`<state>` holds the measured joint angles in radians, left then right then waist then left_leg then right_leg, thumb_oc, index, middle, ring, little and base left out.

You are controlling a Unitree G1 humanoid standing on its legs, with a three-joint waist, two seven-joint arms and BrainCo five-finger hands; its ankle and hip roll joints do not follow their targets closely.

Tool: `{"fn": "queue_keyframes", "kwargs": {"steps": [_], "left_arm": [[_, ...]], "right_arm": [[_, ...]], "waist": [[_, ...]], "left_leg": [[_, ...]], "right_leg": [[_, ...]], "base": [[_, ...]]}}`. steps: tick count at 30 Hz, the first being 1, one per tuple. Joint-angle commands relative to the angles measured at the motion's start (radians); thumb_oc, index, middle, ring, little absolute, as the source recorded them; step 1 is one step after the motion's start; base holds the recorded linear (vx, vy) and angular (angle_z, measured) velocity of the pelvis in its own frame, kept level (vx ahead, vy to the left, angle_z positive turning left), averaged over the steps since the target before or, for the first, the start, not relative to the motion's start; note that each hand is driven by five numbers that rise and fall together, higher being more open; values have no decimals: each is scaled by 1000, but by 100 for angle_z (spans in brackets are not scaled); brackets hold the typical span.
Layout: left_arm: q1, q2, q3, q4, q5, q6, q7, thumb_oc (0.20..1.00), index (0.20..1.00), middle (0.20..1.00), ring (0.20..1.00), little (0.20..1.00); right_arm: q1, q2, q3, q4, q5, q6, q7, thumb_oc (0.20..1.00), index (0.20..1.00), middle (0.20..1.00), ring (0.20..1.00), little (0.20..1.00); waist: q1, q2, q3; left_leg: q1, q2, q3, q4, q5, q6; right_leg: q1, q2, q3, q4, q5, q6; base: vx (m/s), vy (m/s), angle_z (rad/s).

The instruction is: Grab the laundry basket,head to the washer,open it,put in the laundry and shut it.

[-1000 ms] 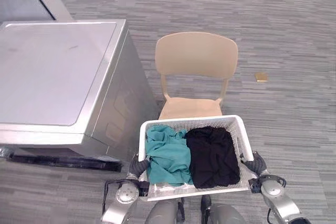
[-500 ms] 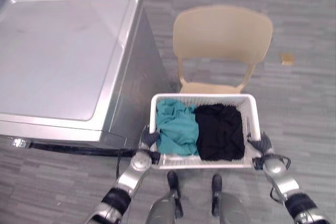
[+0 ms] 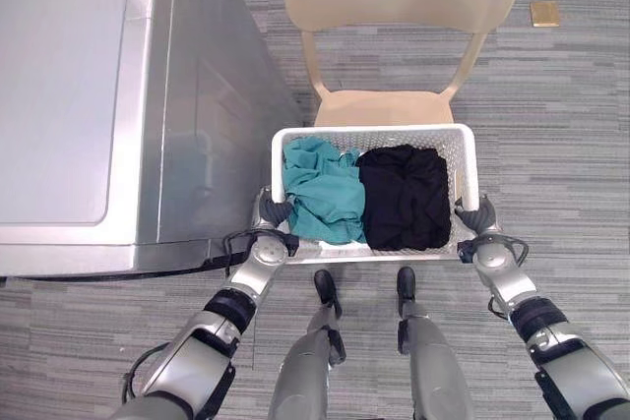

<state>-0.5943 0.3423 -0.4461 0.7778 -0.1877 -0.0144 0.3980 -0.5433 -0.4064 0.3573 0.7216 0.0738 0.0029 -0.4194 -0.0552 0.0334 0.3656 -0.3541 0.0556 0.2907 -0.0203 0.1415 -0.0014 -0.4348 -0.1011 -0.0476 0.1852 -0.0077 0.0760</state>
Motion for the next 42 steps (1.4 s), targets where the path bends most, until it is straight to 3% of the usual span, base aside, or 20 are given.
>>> {"fn": "queue_keyframes", "kwargs": {"steps": [1, 6, 8, 9, 10, 14, 23, 29, 35, 36, 40, 42], "left_arm": [[-118, -73, -46, -13, 32, -87, 9, 1000, 1000, 1000, 1000, 1000], [-90, -49, -37, -61, 42, -89, -9, 1000, 1000, 1000, 1000, 1000], [-6, 3, -22, -191, 80, -99, -63, 1000, 1000, 1000, 1000, 1000], [-3, 3, -23, -192, 80, -98, -63, 1000, 1000, 1000, 1000, 1000], [39, 21, -5, -237, 81, -105, -84, 1000, 1000, 1000, 1000, 1000], [193, 93, 82, -379, 108, -113, -152, 1000, 1000, 1000, 1000, 1000], [441, 150, 214, -480, 62, -119, -253, 1000, 1000, 1000, 1000, 1000], [629, 114, 265, -416, 75, -82, -303, 1000, 1000, 1000, 1000, 1000], [725, 38, 319, -197, 95, -36, -298, 1000, 1000, 1000, 1000, 1000], [730, 13, 344, -110, 80, -27, -272, 1000, 1000, 1000, 1000, 1000], [707, 1, 349, -28, 61, -31, -239, 1000, 1000, 1000, 1000, 1000], [666, -13, 338, 14, 40, -46, -214, 1000, 1000, 1000, 1000, 1000]], "right_arm": [[-83, 57, 66, -27, 2, -66, 1, 1000, 1000, 1000, 1000, 1000], [-39, 31, 50, -60, -5, -64, 13, 1000, 1000, 1000, 1000, 1000], [62, -6, 18, -130, -13, -70, 61, 1000, 1000, 1000, 1000, 1000], [65, -6, 18, -131, -13, -69, 61, 1000, 1000, 1000, 1000, 1000], [107, -21, -6, -159, -10, -78, 78, 1000, 1000, 1000, 1000, 1000], [263, -77, -101, -240, -10, -92, 154, 1000, 1000, 1000, 1000, 1000], [474, -127, -205, -310, -45, -93, 259, 1000, 1000, 1000, 1000, 1000], [563, -81, -203, -256, -103, -83, 301, 1000, 1000, 1000, 1000, 1000], [590, 0, -172, -122, -115, -70, 321, 1000, 1000, 1000, 1000, 1000], [585, 23, -157, -88, -105, -67, 318, 1000, 1000, 1000, 1000, 1000], [575, 41, -136, -65, -87, -69, 304, 1000, 1000, 1000, 1000, 1000], [544, 47, -91, -50, -68, -72, 290, 1000, 1000, 1000, 1000, 1000]], "waist": [[6, -25, -15], [1, -27, -18], [2, -30, -37], [1, -29, -41], [1, -32, -46], [4, -38, -70], [2, -39, -85], [12, -37, -102], [33, -33, -131], [45, -36, -135], [58, -43, -120], [73, -46, -95]], "left_leg": [[-41, -11, -59, 32, -91, -52], [-10, -4, -57, -4, -74, -57], [22, 3, -47, -21, -55, -51], [38, -1, -56, -28, -76, -57], [39, 5, -46, -28, -55, -52], [97, 7, -44, -50, -59, -55], [164, 8, -46, -67, -56, -61], [214, 15, -52, -65, -55, -60], [278, 20, -65, -52, -66, -59], [281, 21, -74, -20, -77, -60], [235, 27, -89, 70, -81, -70], [166, 27, -104, 147, -107, -80]], "right_leg": [[9, 6, -14, -49, -44, 19], [32, 11, -16, -70, -40, 20], [57, 17, -18, -87, -20, 14], [70, 16, -14, -86, -44, 20], [72, 18, -18, -92, -21, 15], [133, 28, -23, -113, -28, 17], [219, 38, -40, -154, -27, 26], [283, 40, -58, -152, -43, 28], [359, 45, -75, -129, -79, 20], [383, 45, -81, -132, -85, 16], [403, 39, -100, -148, -87, 1], [377, 12, -131, -159, -68, -4]], "base": [[0, 0, 0], [0, 0, 0], [43, -6, 2], [14, -23, 5], [55, -7, 8], [33, -23, 11], [4, -3, 1], [-31, -10, 4], [-22, -16, 5], [-23, -33, 8], [-91, -37, 19], [-244, 65, 44]]}}
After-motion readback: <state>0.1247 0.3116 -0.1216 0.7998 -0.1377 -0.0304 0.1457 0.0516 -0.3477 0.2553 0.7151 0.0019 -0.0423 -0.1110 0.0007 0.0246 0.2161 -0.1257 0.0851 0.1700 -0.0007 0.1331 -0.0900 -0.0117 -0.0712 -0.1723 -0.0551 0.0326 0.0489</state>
